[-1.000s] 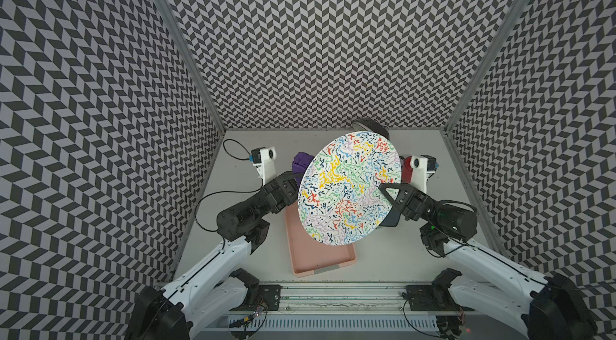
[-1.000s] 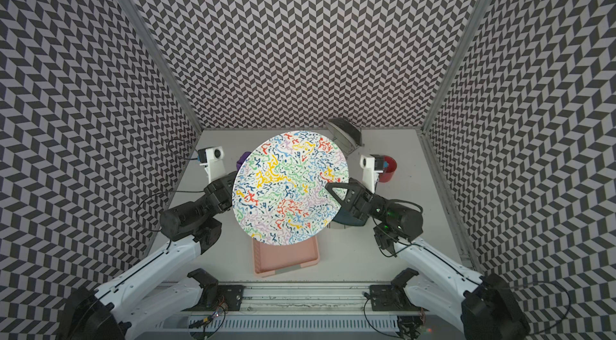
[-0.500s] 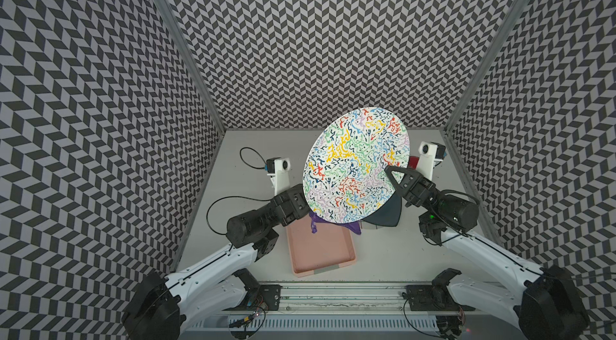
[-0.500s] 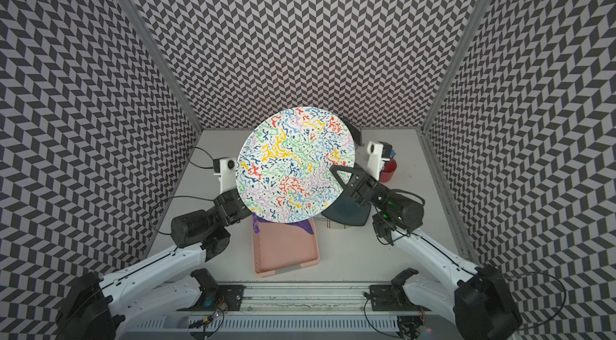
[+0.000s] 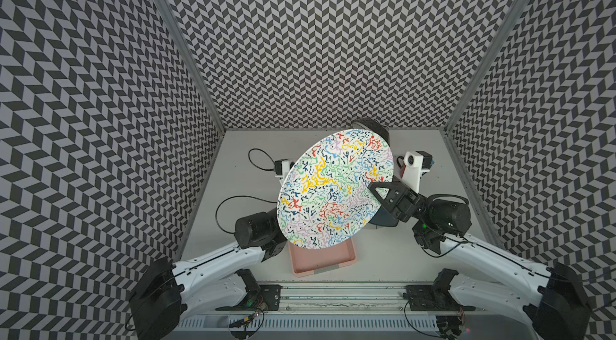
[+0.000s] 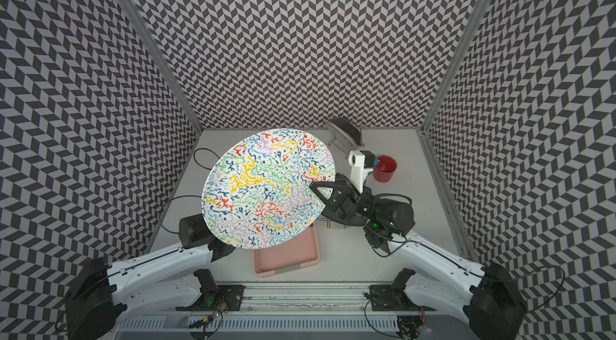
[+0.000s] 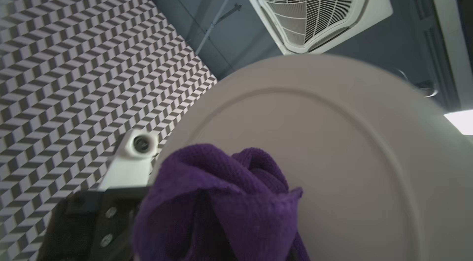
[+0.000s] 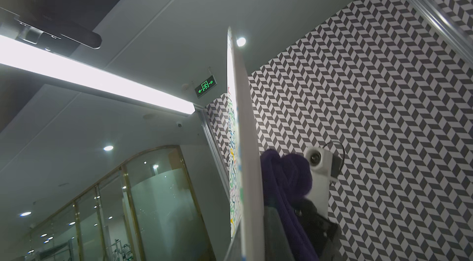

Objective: Wipe the wet plate dry
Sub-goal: Wipe the plate with towel.

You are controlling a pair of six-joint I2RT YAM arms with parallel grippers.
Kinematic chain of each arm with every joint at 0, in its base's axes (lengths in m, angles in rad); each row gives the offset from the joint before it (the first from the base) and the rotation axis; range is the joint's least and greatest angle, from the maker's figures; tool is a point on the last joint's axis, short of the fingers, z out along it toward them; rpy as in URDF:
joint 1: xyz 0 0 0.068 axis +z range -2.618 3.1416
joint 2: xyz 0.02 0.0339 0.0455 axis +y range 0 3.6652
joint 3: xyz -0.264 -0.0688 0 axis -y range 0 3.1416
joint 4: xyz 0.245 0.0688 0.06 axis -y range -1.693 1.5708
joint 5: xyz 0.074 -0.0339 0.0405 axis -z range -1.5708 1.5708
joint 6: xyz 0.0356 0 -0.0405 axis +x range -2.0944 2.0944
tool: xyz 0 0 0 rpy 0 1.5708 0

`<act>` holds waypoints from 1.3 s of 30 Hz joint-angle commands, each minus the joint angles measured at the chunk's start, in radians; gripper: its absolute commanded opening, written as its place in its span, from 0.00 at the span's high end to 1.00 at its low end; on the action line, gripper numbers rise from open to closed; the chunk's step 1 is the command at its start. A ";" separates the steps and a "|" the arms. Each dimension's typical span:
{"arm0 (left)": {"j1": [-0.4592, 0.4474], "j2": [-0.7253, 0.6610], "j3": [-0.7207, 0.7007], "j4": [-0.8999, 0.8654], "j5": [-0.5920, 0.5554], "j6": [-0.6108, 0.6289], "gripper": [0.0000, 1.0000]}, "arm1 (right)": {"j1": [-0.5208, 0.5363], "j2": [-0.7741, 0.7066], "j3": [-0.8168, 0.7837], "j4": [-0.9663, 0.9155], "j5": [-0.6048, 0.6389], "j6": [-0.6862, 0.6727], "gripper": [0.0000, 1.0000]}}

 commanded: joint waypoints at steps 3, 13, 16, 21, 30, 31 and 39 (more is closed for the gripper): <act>-0.038 -0.205 -0.083 -0.232 -0.024 0.223 1.00 | -0.216 -0.021 0.045 -0.070 0.082 0.060 1.00; -0.073 -0.463 -0.065 -0.969 -0.305 0.646 1.00 | -0.378 -0.171 -0.004 -0.367 0.115 -0.037 1.00; -0.073 -0.380 0.009 -1.030 -0.338 0.688 1.00 | -0.352 -0.179 0.009 -0.413 0.096 -0.081 1.00; -0.073 -0.241 0.181 -1.199 -0.480 0.812 1.00 | -0.249 -0.210 0.024 -0.501 0.159 -0.200 1.00; -0.040 -0.183 0.337 -1.408 -0.930 1.005 1.00 | -0.072 -0.300 -0.036 -0.663 0.271 -0.425 1.00; -0.027 -0.185 0.347 -1.425 -0.979 1.038 1.00 | -0.056 -0.313 -0.055 -0.664 0.273 -0.433 1.00; 0.027 -0.052 0.429 -1.437 -0.524 1.213 1.00 | 0.014 -0.298 -0.090 -0.614 0.263 -0.450 1.00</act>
